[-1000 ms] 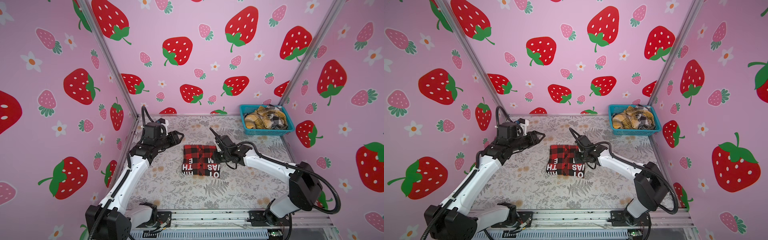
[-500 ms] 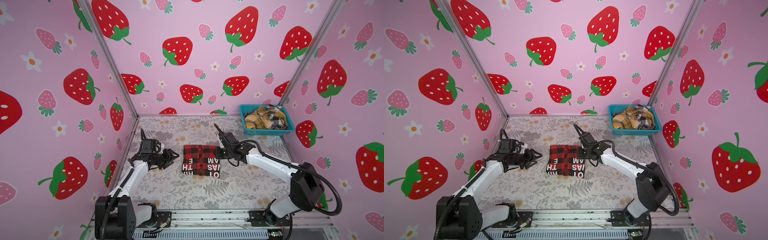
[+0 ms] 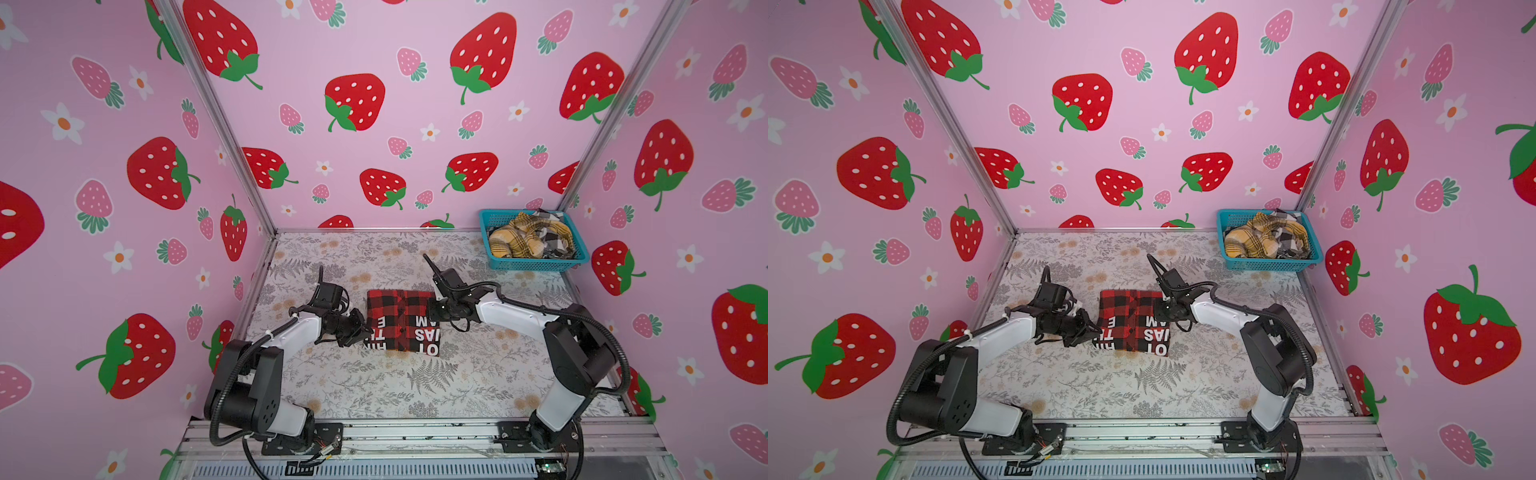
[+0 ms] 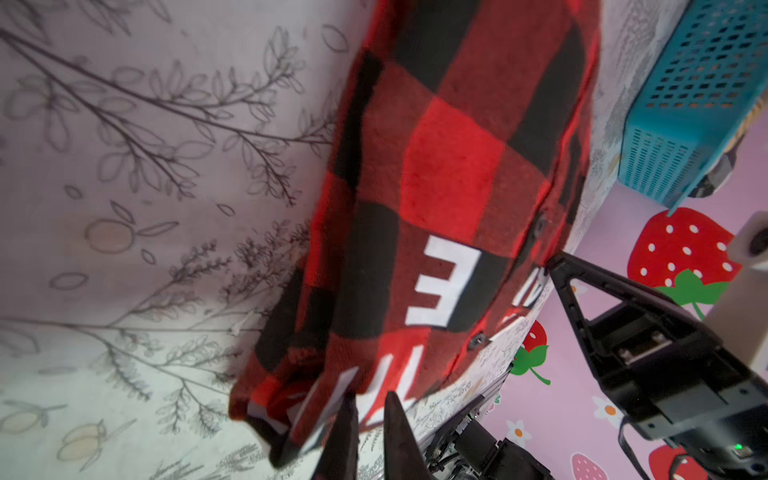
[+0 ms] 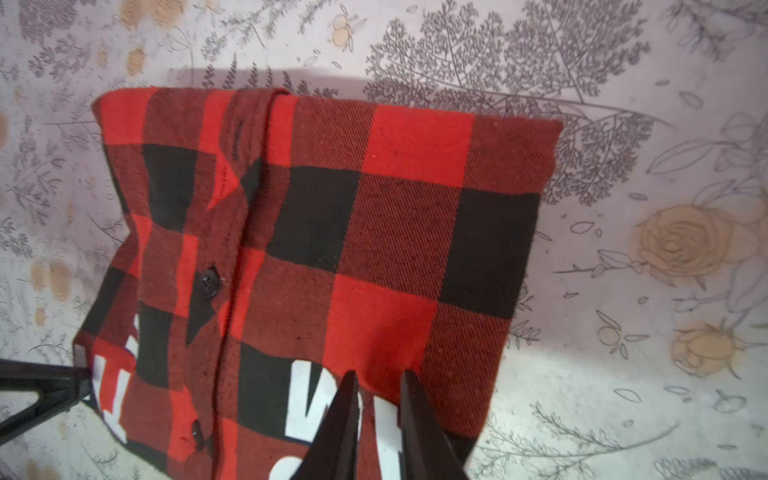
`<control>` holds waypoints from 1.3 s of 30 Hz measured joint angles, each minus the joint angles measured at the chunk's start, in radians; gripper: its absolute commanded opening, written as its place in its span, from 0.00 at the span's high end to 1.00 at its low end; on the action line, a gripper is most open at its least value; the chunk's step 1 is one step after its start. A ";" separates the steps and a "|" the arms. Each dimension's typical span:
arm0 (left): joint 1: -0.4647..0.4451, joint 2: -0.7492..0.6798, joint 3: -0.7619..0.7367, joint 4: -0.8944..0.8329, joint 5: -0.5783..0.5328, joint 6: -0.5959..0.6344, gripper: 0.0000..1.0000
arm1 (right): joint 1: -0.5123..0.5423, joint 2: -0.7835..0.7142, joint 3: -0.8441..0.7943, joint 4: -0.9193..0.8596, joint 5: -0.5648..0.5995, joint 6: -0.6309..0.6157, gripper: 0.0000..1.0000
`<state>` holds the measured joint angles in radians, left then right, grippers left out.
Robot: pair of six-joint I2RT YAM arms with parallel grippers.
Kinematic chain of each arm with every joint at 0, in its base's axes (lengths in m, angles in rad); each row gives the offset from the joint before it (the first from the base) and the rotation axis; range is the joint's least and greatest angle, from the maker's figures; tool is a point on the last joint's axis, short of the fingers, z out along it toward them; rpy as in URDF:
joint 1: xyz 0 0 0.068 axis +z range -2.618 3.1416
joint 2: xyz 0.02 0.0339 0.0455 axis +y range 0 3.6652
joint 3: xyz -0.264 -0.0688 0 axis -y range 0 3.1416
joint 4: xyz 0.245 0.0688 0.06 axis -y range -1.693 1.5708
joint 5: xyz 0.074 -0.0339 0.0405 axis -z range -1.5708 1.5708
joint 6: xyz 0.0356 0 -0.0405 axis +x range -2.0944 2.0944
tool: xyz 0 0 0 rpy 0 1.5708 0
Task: Fold and stack the long sleeve shirts
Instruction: 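Grasp the folded shirt's sides with both grippers and square it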
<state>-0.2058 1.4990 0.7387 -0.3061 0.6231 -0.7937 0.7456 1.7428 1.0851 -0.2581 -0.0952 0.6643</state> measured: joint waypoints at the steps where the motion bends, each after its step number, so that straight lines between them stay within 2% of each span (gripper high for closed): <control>1: 0.000 0.018 -0.001 0.010 -0.001 -0.005 0.88 | -0.001 0.003 -0.008 0.002 0.000 0.001 0.79; 5: -0.002 0.087 -0.014 0.047 0.003 -0.023 0.93 | -0.004 0.019 -0.033 0.021 -0.003 0.007 0.80; 11: -0.004 0.052 -0.090 0.071 0.024 -0.027 0.89 | -0.004 0.026 -0.048 0.038 -0.003 0.013 0.81; 14: -0.012 -0.010 -0.132 0.053 0.034 -0.032 0.75 | -0.004 0.025 -0.048 0.033 -0.002 0.011 0.81; 18: -0.020 -0.155 -0.128 -0.036 0.018 -0.023 0.49 | -0.004 0.007 -0.039 -0.016 0.017 -0.008 0.78; 19: -0.019 -0.195 -0.111 -0.064 0.005 -0.015 0.47 | -0.003 -0.002 -0.032 -0.037 0.024 -0.014 0.77; 20: -0.017 -0.230 -0.084 -0.090 -0.010 -0.012 0.47 | 0.000 -0.014 -0.023 -0.060 0.033 -0.023 0.78; 23: 0.001 -0.252 0.018 -0.117 -0.028 0.005 0.61 | 0.011 -0.058 0.010 -0.115 0.057 -0.041 0.78; 26: 0.021 -0.150 0.121 -0.103 -0.020 0.019 0.74 | 0.042 -0.106 0.027 -0.146 0.077 -0.050 0.78; 28: 0.026 -0.045 0.174 -0.082 -0.015 0.025 0.79 | 0.072 -0.129 0.027 -0.164 0.084 -0.052 0.77; 32: 0.027 0.132 0.249 -0.063 -0.014 0.031 0.82 | 0.130 -0.138 0.019 -0.180 0.088 -0.045 0.78; 39: 0.027 0.318 0.366 -0.026 -0.017 0.030 0.85 | 0.157 -0.134 -0.090 -0.165 0.084 -0.010 0.79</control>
<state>-0.1783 1.8168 1.1046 -0.3325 0.6060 -0.7639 0.9028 1.6089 0.9947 -0.4229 -0.0109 0.6540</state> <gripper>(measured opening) 0.154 0.220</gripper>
